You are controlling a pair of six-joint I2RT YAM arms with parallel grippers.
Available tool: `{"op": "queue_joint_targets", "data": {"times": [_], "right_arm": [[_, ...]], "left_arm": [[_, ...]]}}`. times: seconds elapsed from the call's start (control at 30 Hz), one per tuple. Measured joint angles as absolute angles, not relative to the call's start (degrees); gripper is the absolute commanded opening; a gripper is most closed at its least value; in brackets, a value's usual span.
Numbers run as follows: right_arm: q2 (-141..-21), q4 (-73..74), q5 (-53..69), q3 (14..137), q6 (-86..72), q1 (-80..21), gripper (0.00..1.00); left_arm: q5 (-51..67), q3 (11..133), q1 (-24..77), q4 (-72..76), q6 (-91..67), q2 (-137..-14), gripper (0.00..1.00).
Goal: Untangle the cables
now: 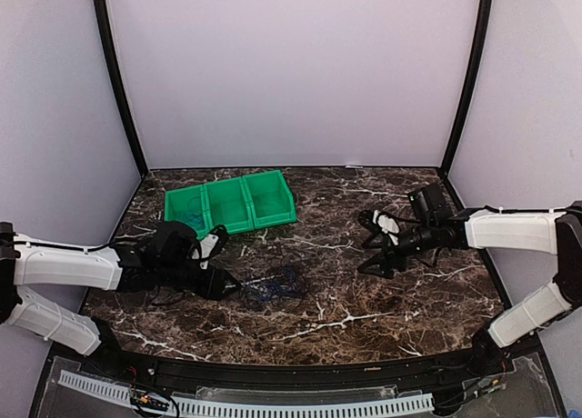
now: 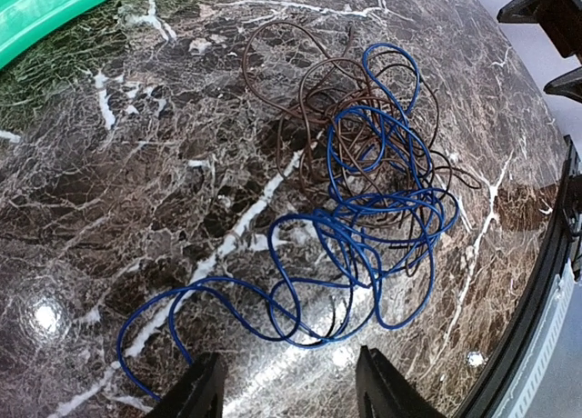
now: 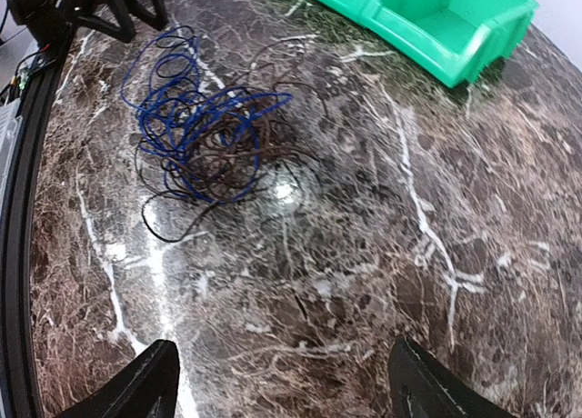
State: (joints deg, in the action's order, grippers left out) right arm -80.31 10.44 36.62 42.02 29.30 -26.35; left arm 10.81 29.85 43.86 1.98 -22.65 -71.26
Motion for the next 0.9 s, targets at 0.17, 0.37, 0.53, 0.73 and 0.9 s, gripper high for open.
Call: {"op": "queue_joint_targets", "data": {"times": [0.17,0.37,0.53,0.73,0.9], "right_arm": [[-77.6,9.8,35.8,42.1,29.7,-30.9,0.83],[-76.0,9.2,36.2,42.1,29.7,-31.4,0.84],[-76.0,9.2,36.0,42.1,29.8,-31.5,0.85],[-74.7,9.2,35.1,42.1,30.0,-31.5,0.86],[-74.3,9.1,34.8,42.1,30.0,-31.6,0.86]], "left_arm": [[10.0,30.1,44.0,2.3,-22.3,-73.8,0.50],[8.7,30.7,44.1,3.6,-22.0,-77.6,0.52],[6.7,31.4,44.1,3.6,-22.1,-78.0,0.45],[1.4,32.2,44.1,-0.2,-23.2,-69.5,0.40],[-4.3,32.2,44.1,-3.2,-26.2,-59.7,0.43]]}}
